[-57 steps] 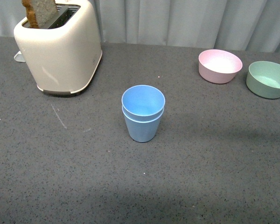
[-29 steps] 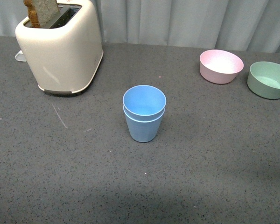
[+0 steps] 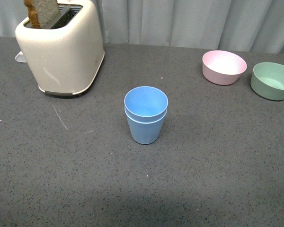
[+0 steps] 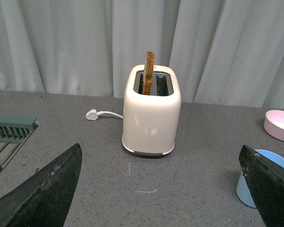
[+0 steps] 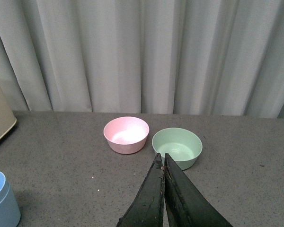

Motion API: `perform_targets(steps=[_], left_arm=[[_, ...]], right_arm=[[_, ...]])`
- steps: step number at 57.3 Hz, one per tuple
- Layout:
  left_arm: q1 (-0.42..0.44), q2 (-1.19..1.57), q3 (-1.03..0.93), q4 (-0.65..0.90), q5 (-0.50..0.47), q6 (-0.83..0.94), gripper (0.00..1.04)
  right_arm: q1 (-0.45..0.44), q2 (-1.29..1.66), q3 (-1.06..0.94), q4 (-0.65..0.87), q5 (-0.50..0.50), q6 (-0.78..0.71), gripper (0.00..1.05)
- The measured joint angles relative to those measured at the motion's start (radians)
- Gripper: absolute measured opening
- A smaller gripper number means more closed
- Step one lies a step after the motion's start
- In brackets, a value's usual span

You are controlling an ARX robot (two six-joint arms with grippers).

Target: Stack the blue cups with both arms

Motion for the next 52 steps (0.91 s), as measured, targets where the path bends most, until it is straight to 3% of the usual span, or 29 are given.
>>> perform_targets(steps=[23,52], left_arm=[[0.0,0.0,0.0,0.0,0.0,0.0,0.98],[0.0,0.0,0.0,0.0,0.0,0.0,0.98]], right_arm=[[0.0,-0.315,-0.009,-0.291,0.0,0.0,0.01],[0.0,-0.505,-0.009,-0.478,0.0,0.0,0.01]])
